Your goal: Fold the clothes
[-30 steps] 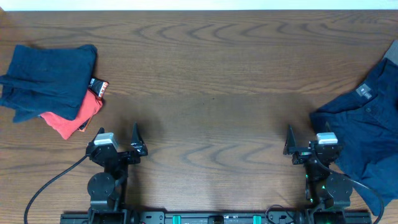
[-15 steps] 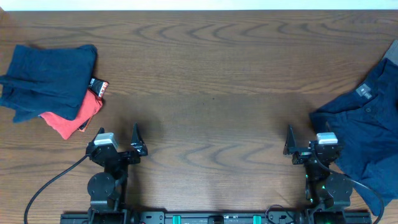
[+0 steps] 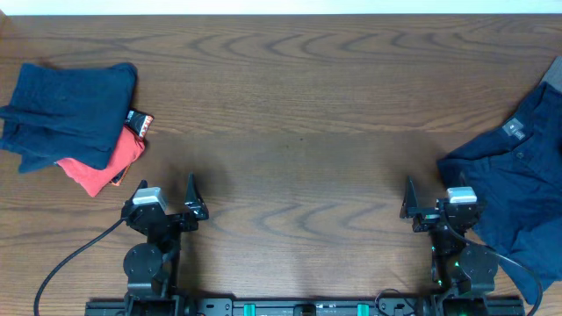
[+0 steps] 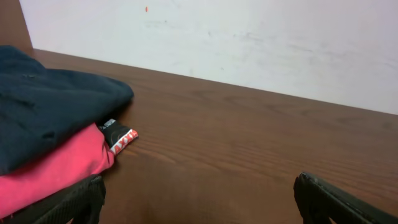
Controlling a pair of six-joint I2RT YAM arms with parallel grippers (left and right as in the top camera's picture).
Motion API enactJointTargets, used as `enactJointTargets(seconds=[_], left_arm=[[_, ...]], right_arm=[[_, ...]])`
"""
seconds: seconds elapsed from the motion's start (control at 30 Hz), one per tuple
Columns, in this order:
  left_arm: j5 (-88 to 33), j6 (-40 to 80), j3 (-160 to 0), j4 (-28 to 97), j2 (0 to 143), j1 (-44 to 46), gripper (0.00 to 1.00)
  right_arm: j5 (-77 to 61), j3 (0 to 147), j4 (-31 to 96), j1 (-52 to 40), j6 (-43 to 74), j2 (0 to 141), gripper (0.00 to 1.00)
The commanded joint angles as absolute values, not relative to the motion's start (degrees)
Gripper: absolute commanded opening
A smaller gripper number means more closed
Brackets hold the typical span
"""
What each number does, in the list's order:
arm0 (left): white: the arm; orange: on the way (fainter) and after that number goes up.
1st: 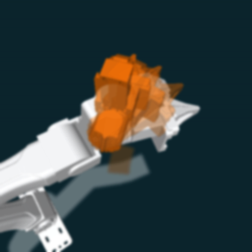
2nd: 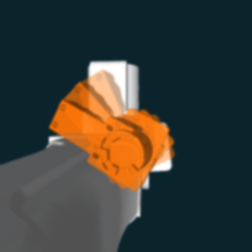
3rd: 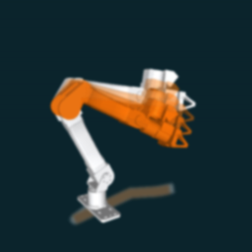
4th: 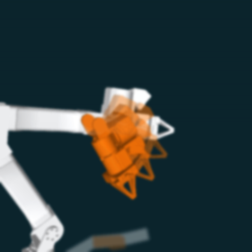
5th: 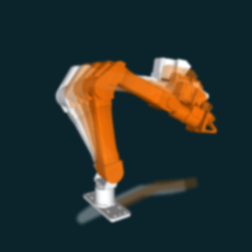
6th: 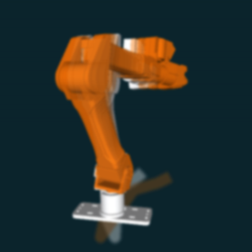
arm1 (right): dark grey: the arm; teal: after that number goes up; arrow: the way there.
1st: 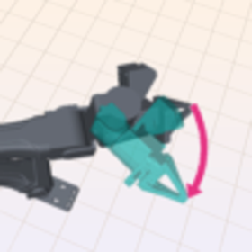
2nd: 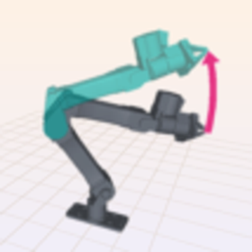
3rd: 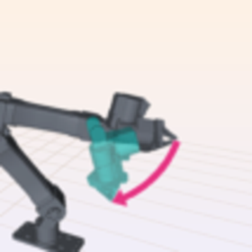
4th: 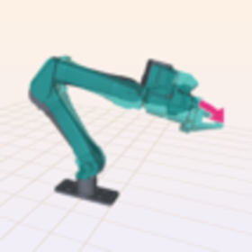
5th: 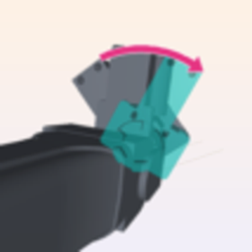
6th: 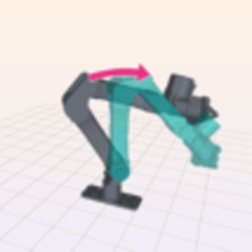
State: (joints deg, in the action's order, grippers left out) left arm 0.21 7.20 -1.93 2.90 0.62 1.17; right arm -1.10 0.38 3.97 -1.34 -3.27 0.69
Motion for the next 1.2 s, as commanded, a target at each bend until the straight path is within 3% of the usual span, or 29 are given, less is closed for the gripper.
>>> enactJointTargets(seconds=[0.0,0.37,0.73,0.93,1.17], left_arm=[[0.5,6.2,-0.2,4.0,0.3,1.1,0.98],[0.5,6.2,-0.2,4.0,0.3,1.1,0.98],[-2.0,6.3,-2.3,6.6,1.6,1.1,0.98],[-2.6,6.3,-11.1,14.3,9.8,1.1,0.98],[-2.5,6.2,-25.6,23.7,27.7,1.1,0.98]], right_arm=[[-1.5,0.3,4.1,-1.6,-3.9,0.5,0.99],[-2.0,0.3,4.1,-1.6,-3.7,0.5,0.99],[-2.4,1.3,5.3,-1.6,3.8,1.1,0.99],[-0.3,7.7,10.6,-1.5,3.8,5.1,0.99],[2.3,20.4,17.6,-1.4,3.8,21.5,0.99]])
